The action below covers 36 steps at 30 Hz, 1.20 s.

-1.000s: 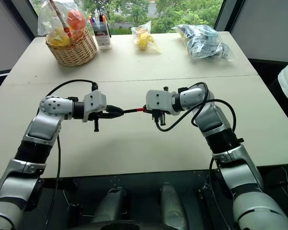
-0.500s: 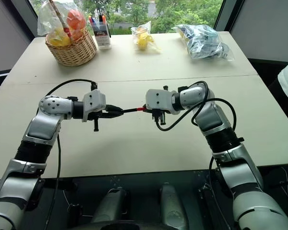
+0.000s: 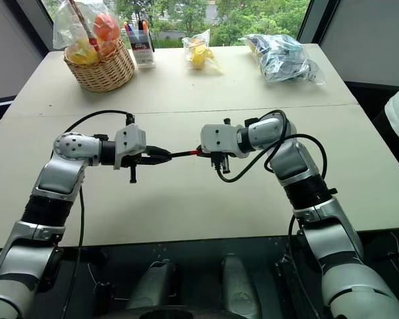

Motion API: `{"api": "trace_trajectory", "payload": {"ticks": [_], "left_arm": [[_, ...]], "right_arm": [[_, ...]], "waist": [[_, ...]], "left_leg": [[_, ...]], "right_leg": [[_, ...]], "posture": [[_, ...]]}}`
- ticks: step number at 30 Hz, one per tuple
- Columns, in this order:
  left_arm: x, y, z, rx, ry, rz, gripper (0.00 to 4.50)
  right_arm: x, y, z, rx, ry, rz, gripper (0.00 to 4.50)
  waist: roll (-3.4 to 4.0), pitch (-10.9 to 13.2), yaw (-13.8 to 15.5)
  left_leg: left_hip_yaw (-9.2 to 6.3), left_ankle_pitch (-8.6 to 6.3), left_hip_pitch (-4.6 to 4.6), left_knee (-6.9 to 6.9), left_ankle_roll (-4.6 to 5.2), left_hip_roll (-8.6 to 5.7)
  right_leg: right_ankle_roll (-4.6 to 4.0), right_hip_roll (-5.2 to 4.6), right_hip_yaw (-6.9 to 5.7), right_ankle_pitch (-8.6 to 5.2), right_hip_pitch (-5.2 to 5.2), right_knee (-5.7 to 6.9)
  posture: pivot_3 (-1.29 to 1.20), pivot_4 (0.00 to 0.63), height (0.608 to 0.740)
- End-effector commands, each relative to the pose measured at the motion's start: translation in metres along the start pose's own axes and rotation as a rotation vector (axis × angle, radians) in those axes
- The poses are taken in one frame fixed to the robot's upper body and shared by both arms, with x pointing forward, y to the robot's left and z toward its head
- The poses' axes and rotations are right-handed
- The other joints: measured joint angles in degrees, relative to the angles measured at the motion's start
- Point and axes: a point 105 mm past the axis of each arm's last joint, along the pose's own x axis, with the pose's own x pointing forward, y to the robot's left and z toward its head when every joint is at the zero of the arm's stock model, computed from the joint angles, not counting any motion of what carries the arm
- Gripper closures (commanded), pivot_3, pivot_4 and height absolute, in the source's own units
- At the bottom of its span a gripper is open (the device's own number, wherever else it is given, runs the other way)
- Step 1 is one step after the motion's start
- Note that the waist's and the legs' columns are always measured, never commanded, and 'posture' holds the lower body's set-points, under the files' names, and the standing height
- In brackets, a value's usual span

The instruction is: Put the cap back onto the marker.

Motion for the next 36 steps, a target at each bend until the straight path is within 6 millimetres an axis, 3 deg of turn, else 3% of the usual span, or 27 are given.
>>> {"api": "trace_trajectory", "payload": {"ticks": [1,9,22,29,36], "left_arm": [[0.021,-0.001,0.048,0.120,-0.161,-0.016,4.50],[0.021,-0.001,0.047,0.126,-0.157,-0.005,4.50],[0.005,-0.004,0.031,0.070,-0.121,0.087,4.50],[-0.007,-0.009,0.021,0.034,-0.091,0.128,4.50],[-0.022,-0.016,0.011,-0.020,-0.061,0.187,4.50]], "right_arm": [[0.021,0.018,0.070,-0.269,-0.238,0.169,4.44],[0.019,0.011,0.071,-0.262,-0.235,0.139,4.44],[-0.002,-0.011,0.027,-0.134,-0.116,0.009,4.44],[-0.013,-0.017,0.012,-0.110,-0.073,-0.020,1.25],[-0.036,-0.025,-0.002,-0.058,-0.027,-0.074,1.25]], "waist": [[0.00,0.0,0.0],[0.00,0.0,0.0],[0.00,0.0,-0.1],[0.00,0.0,0.0],[0.00,0.0,0.0]], "left_leg": [[0.00,0.00,0.00,0.00,0.00,0.00],[-0.01,0.00,0.00,0.00,0.00,0.01],[-0.01,0.00,0.00,0.00,0.00,0.01],[-0.01,0.00,0.01,0.00,0.00,0.02],[-0.02,0.00,0.00,0.00,0.00,0.01]], "right_leg": [[0.00,0.00,0.00,0.00,0.00,0.00],[0.00,0.01,0.00,0.00,0.00,0.00],[0.00,0.00,0.00,0.00,-0.01,0.00],[0.00,-0.01,0.00,0.00,-0.01,0.01],[0.00,-0.03,0.00,0.00,-0.01,0.00]], "posture": [[0.00,0.150,0.740],[0.00,0.150,0.740],[0.00,0.150,0.740],[0.00,0.150,0.740],[0.00,0.150,0.740]]}}
